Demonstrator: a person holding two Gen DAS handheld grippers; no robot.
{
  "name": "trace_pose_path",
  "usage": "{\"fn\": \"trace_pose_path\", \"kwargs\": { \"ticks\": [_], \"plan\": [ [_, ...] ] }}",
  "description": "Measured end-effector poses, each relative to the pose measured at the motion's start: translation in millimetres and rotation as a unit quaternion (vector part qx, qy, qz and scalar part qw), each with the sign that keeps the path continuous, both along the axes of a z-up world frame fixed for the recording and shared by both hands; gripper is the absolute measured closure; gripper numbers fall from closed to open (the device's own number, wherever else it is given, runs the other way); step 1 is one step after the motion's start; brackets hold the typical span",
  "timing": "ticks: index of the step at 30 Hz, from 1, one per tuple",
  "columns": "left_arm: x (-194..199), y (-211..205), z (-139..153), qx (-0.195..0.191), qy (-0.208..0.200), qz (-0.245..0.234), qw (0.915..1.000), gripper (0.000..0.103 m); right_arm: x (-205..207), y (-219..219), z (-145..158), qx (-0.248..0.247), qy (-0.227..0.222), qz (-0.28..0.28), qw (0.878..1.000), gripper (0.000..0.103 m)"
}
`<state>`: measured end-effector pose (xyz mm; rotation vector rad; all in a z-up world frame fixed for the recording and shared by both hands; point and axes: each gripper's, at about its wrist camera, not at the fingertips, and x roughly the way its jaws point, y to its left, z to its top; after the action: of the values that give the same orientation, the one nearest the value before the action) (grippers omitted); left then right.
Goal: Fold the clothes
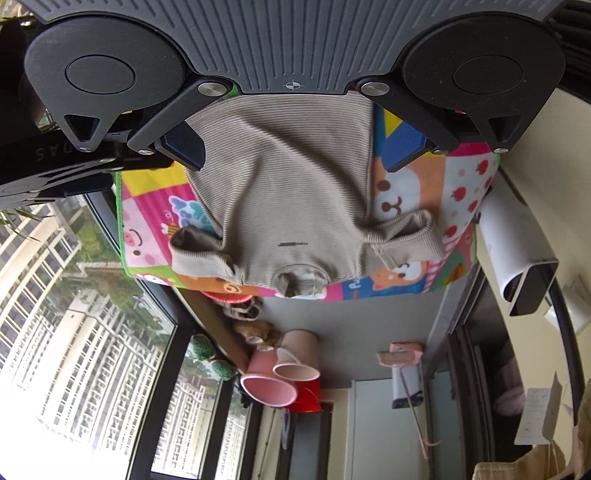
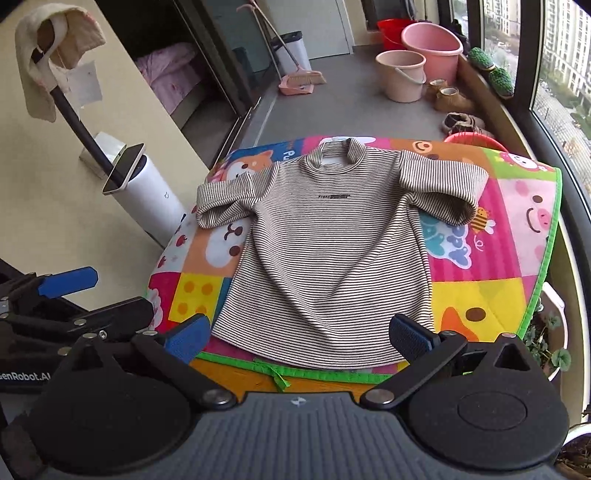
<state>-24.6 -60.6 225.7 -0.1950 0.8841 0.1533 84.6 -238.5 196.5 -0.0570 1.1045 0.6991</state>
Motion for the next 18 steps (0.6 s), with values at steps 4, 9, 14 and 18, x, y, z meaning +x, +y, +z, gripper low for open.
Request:
{"fn": "trace_pose_path", "kwargs": {
  "ticks": [4,9,14,18],
  "plan": [
    [1.0,3.2,-2.4,-0.012,0.007,0.0,0.9999,0.0,2.3,2.5,-2.4,0.001,0.012,0.005,1.0,0.0],
    [3.2,6.6,-11.2,-0.033,0.032,-0.004,0.9989,0.0,2.8,3.5,-6.8,-0.008,0.018,0.008,1.0,0.0],
    [4.1,5.6,-27.5,-0.029,0.057,-0.007,0.9979,0.0,5.4,2.2,-22.1,-0.015,0.042,0.003,0.999,0.0],
    [4.4,9.6,-37.3,-0.032,0.074,0.0,0.9968,0.0,5.3,3.4,-35.2,-0.024,0.066,0.006,0.998,0.0]
  ]
}}
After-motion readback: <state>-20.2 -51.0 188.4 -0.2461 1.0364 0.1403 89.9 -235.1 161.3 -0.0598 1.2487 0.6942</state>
